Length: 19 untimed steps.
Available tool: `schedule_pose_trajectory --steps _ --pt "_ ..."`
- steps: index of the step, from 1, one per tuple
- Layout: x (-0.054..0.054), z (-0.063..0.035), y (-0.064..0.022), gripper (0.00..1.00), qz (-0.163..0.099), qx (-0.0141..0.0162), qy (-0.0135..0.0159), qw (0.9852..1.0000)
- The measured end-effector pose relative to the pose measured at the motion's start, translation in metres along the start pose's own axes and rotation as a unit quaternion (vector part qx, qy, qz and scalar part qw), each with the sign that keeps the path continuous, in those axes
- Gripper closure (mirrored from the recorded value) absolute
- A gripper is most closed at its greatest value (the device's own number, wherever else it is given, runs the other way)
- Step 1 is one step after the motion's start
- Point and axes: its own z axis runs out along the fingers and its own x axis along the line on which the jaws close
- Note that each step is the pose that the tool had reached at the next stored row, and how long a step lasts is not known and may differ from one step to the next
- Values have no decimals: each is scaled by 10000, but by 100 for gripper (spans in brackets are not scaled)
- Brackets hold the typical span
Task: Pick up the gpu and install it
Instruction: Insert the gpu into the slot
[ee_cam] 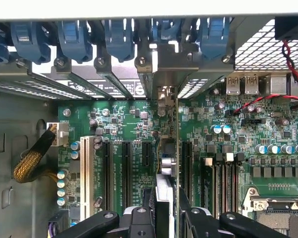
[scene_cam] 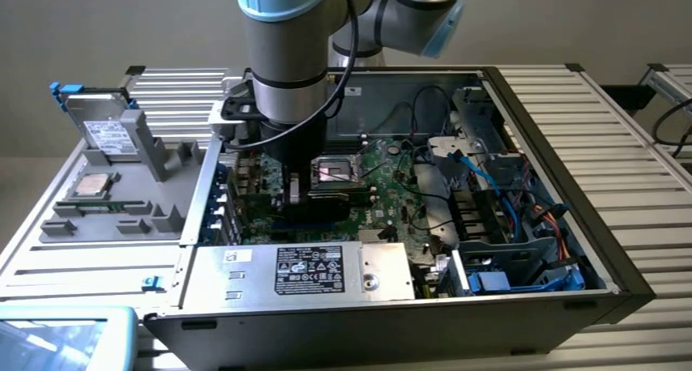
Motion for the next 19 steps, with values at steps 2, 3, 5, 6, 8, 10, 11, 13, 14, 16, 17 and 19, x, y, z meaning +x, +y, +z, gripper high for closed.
schedule_pose_trajectory --steps 2,3,5,6,8,10,11,13,14,16,17,19 --pt "0 0 0 72 0 0 0 10000" --pt "0 0 0 72 0 0 0 10000" --pt "0 0 0 72 0 0 0 10000" --pt "0 0 0 72 0 0 0 10000" --pt "1 1 0 72 0 1 -1 10000" --pt "3 1 1 72 0 0 -1 10000" --pt "4 1 1 72 0 0 -1 10000" --pt "5 1 1 72 0 0 -1 10000" --pt "5 1 1 72 0 0 -1 10000" --pt "5 1 1 72 0 0 -1 10000" --pt "6 2 1 72 0 0 0 10000" --pt "6 4 1 72 0 0 1 10000"
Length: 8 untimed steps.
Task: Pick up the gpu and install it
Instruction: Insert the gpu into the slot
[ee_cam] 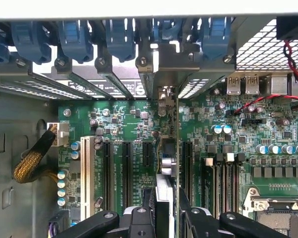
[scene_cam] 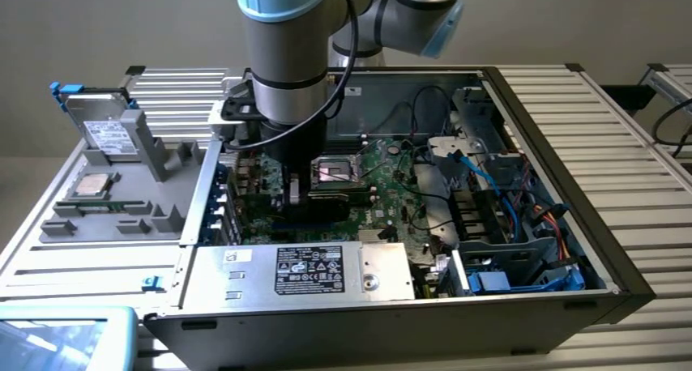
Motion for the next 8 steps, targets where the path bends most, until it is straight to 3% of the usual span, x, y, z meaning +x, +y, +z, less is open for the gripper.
schedule_pose_trajectory --steps 8 --pt "0 3 -7 72 -21 0 -2 10000"
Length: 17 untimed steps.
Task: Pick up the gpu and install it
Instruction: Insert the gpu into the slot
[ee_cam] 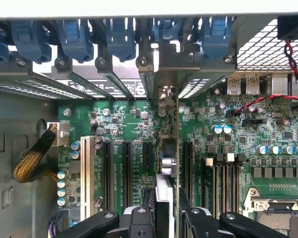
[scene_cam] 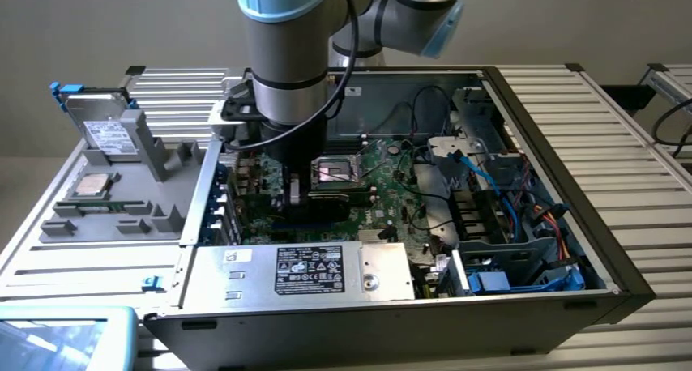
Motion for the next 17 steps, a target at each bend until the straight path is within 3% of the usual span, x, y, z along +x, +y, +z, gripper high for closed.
schedule_pose_trajectory --steps 17 --pt "0 4 7 72 -127 4 4 9999"
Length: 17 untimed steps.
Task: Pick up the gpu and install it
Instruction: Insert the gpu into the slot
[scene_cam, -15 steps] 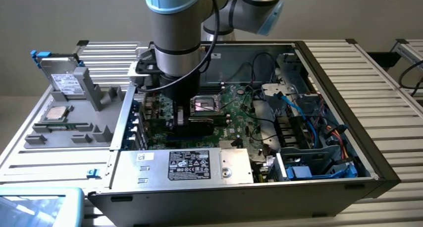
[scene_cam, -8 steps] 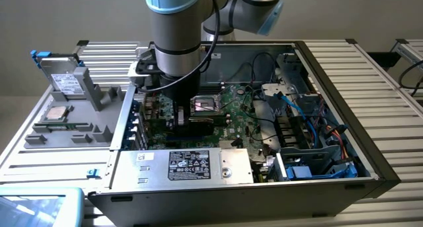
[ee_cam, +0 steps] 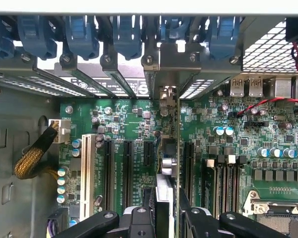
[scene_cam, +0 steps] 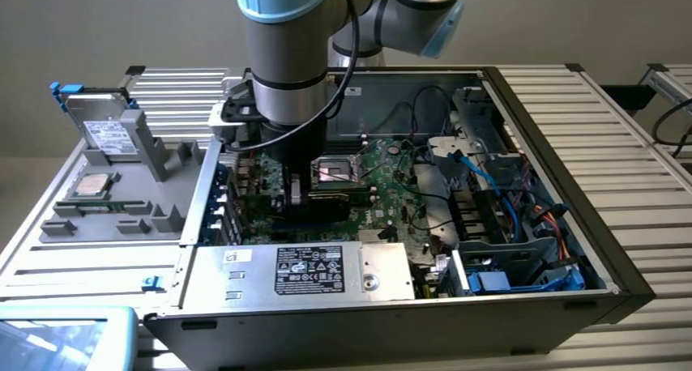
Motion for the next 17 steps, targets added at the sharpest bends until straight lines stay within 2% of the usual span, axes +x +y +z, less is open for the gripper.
schedule_pose_trajectory --steps 17 --pt "-1 19 9 72 0 0 0 10000"
